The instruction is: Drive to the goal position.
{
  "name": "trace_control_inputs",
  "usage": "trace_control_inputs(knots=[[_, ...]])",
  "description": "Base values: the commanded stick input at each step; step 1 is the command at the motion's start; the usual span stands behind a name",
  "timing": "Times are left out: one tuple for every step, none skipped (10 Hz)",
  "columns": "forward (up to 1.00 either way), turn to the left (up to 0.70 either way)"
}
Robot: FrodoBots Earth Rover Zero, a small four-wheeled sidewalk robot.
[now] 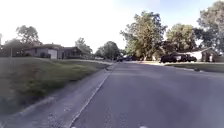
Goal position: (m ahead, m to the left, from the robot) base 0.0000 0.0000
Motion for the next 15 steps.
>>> trace_control_inputs(knots=[[0.06,0.0],[0.06,0.0],[0.06,0.0],[0.06,0.0],[0.06,0.0],[0.06,0.0],[0.06,0.0],[0.07,0.0],[0.07,0.0],[0.06,0.0],[0.07,0.0],[0.07,0.0],[0.06,0.0],[0.06,0.0],[0.06,0.0]])
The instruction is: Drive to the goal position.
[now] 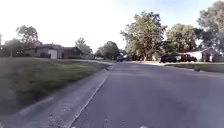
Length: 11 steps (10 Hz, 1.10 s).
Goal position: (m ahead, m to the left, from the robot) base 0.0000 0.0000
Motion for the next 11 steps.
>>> trace_control_inputs(knots=[[0.06,0.0],[0.06,0.0],[0.06,0.0],[0.06,0.0],[0.06,0.0],[0.06,0.0],[0.06,0.0],[0.06,0.0],[0.06,0.0],[0.06,0.0],[0.07,0.0]])
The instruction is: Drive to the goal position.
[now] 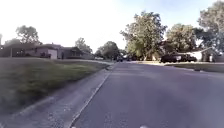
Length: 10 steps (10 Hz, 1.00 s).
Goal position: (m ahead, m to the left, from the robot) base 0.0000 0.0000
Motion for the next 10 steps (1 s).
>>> trace_control_inputs(knots=[[0.07,0.0],[0.06,0.0],[0.06,0.0],[0.06,0.0],[0.06,0.0],[0.06,0.0],[0.06,0.0],[0.06,0.0],[0.06,0.0],[0.06,0.0]])
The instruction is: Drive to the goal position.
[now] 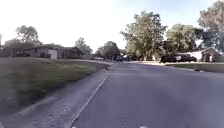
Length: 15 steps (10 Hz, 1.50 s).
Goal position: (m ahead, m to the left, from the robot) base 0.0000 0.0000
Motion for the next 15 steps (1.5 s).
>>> trace_control_inputs(knots=[[0.06,0.0],[0.06,0.0],[0.06,0.0],[0.06,0.0],[0.06,0.0],[0.06,0.0],[0.06,0.0],[0.06,0.0],[0.06,0.0],[0.06,0.0],[0.06,0.0],[0.06,0.0],[0.06,0.0],[0.06,0.0],[0.06,0.0]])
